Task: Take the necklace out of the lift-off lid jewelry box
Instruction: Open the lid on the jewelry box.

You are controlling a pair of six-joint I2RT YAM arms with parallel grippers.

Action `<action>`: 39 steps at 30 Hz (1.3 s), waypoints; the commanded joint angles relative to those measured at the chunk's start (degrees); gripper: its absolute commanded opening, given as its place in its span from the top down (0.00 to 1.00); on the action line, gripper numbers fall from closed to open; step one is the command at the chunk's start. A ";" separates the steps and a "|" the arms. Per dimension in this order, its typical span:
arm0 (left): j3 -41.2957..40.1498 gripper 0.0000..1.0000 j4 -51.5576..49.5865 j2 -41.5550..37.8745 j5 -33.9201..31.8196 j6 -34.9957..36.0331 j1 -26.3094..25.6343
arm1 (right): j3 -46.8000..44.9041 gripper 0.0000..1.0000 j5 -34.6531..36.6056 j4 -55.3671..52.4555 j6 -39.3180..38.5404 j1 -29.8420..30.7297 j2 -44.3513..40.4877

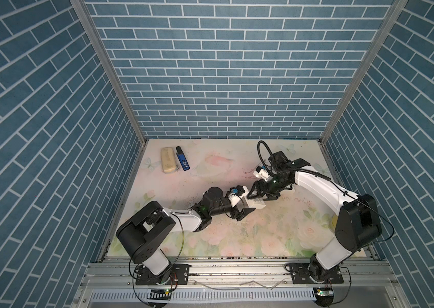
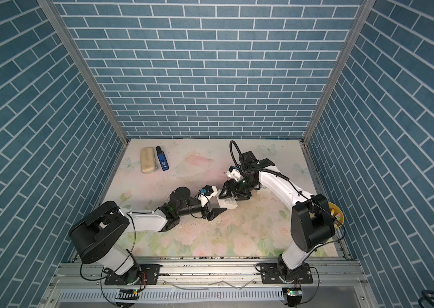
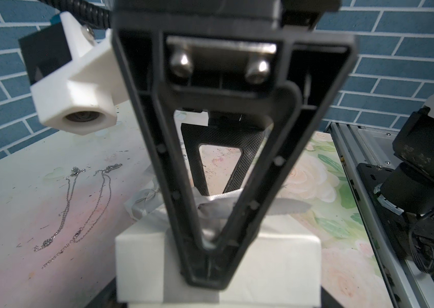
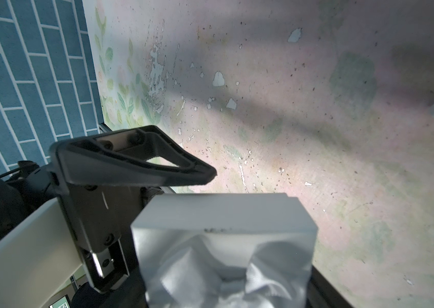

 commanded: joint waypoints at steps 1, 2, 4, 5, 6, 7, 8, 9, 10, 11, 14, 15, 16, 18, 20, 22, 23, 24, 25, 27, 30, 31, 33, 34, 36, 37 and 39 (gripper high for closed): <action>0.72 0.13 -0.88 0.08 -0.52 0.58 -0.30 | 0.34 0.29 -0.81 -2.28 -2.62 -0.29 -1.45; 0.73 0.13 -0.80 0.15 -0.47 0.53 -0.23 | 0.32 0.29 -0.82 -2.26 -2.62 -0.30 -1.42; 0.73 0.15 -0.43 0.25 -0.27 0.34 -0.27 | 0.20 0.29 -0.80 -2.26 -2.62 -0.28 -1.36; 0.73 0.17 -0.41 0.26 -0.08 0.32 -0.27 | 0.16 0.29 -0.89 -2.29 -2.57 -0.30 -1.31; 0.82 0.18 -0.60 0.32 0.05 0.28 -0.23 | 0.14 0.29 -0.94 -2.30 -2.62 -0.30 -1.20; 0.91 0.19 -0.58 0.35 0.16 0.34 -0.23 | 0.12 0.29 -0.97 -2.28 -2.61 -0.30 -1.21; 0.99 0.20 -0.65 0.51 0.31 0.34 -0.23 | 0.24 0.29 -1.10 -2.20 -2.62 -0.30 -1.20; 0.93 0.22 -0.50 0.58 0.41 0.33 -0.23 | 0.30 0.29 -1.15 -2.28 -2.62 -0.32 -1.16; 1.02 0.24 -0.49 0.63 0.59 0.34 -0.23 | 0.34 0.29 -1.22 -2.31 -2.62 -0.34 -1.16; 1.03 0.25 -0.58 0.70 0.78 0.34 -0.23 | 0.39 0.29 -1.33 -2.29 -2.62 -0.39 -1.16; 1.08 0.30 -0.63 0.69 1.03 0.34 -0.23 | 0.43 0.29 -1.28 -2.44 -2.71 -0.39 -1.10; 1.06 0.32 -0.58 0.60 1.13 0.26 -0.23 | 0.43 0.29 -1.33 -2.44 -2.71 -0.39 -1.10; 1.05 0.33 -0.50 0.52 1.22 0.25 -0.22 | 0.43 0.28 -1.29 -2.44 -2.65 -0.39 -1.10; 1.11 0.36 -0.57 0.26 1.33 0.18 -0.16 | 0.43 0.28 -1.42 -2.58 -2.77 -0.39 -1.08; 1.16 0.38 -0.58 -0.05 1.27 0.17 -0.22 | 0.50 0.27 -1.46 -2.76 -2.86 -0.49 -1.09; 0.93 0.40 -0.67 -0.19 1.08 0.33 -0.22 | 0.68 0.26 -1.63 -3.06 -3.13 -0.61 -1.09; 0.87 0.40 -0.75 -0.27 0.96 0.33 -0.20 | 0.78 0.26 -1.64 -3.31 -3.28 -0.68 -1.09; 0.68 0.41 -0.71 -0.42 0.88 0.34 -0.23 | 0.95 0.25 -1.52 -3.69 -3.48 -0.95 -1.13; 0.49 0.41 -0.56 -0.43 0.89 0.34 -0.23 | 1.11 0.25 -1.45 -4.05 -3.67 -1.08 -1.16; -0.15 0.41 0.08 -0.36 0.64 0.10 -0.23 | 1.43 0.24 -1.33 -5.02 -4.15 -1.52 -1.07; -1.15 0.41 1.55 -0.49 0.47 -0.24 -0.23 | 1.74 0.24 -1.45 -5.82 -4.72 -1.96 -1.05; -1.34 0.42 1.83 -0.52 0.40 -0.35 -0.23 | 1.88 0.24 -1.42 -5.94 -4.77 -2.12 -1.05; -1.65 0.43 2.24 -0.46 0.16 -0.53 -0.23 | 2.09 0.24 -1.65 -6.20 -4.99 -2.40 -1.08; -1.81 0.43 2.59 -0.51 0.06 -0.61 -0.23 | 2.14 0.24 -1.62 -6.22 -4.99 -2.49 -1.07; -2.21 0.43 3.30 -0.32 -0.23 -0.80 -0.22 | 2.21 0.24 -1.46 -6.39 -4.99 -2.82 -1.26; -2.25 0.44 3.56 -0.27 -0.26 -0.80 -0.23 | 2.35 0.24 -1.42 -6.44 -4.99 -2.93 -1.31; -2.38 0.44 3.84 -0.14 -0.38 -0.88 -0.23 | 2.53 0.24 -1.05 -6.48 -4.90 -3.11 -1.45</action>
